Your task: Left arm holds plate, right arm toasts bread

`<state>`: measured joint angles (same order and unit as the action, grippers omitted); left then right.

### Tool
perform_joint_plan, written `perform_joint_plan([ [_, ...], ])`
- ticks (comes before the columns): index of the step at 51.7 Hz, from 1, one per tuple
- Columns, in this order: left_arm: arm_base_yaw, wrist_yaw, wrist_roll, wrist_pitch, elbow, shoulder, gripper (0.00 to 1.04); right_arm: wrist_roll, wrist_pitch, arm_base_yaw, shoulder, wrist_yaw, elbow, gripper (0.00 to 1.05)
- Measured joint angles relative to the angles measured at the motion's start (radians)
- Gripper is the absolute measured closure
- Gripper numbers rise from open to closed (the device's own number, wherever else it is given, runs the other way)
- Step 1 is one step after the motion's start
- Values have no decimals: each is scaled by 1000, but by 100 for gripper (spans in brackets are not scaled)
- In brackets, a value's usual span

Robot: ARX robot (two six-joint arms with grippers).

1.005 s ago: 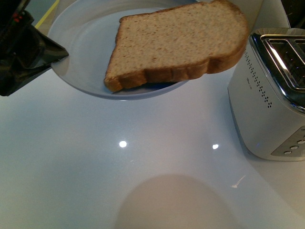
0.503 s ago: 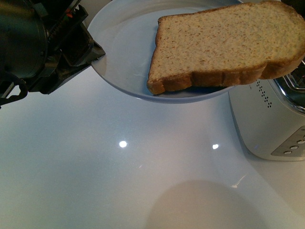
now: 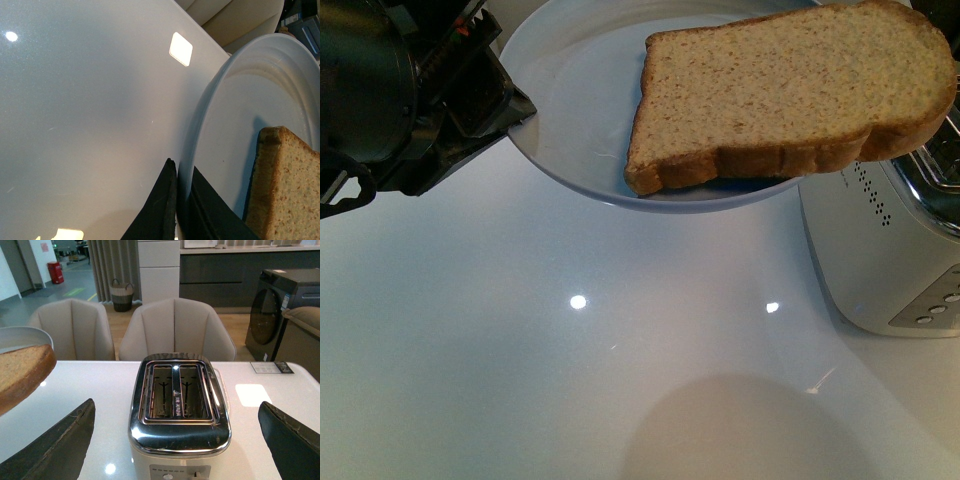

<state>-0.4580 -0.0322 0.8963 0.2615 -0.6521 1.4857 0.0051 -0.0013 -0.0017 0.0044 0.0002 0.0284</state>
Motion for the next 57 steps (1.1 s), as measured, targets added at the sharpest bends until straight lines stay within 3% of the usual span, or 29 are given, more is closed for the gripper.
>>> perform_joint_plan([
  [11, 0, 0, 0, 0, 0, 0, 102, 6, -17, 0, 11, 2, 5, 9],
  [18, 0, 3, 0, 0, 0, 0, 102, 120, -381, 2, 227, 19, 137, 9],
  [23, -1, -1, 0, 0, 0, 1, 102, 145, -463, -6, 279, 17, 146, 9],
  [34, -2, 0, 0, 0, 0, 1, 102, 179, -404, -5, 338, 8, 171, 9],
  [42, -2, 3, 1, 0, 0, 1, 102, 216, -291, 53, 451, 29, 197, 9],
  [57, -2, 3, 3, 0, 0, 1, 102, 475, -154, 214, 746, 18, 388, 9],
])
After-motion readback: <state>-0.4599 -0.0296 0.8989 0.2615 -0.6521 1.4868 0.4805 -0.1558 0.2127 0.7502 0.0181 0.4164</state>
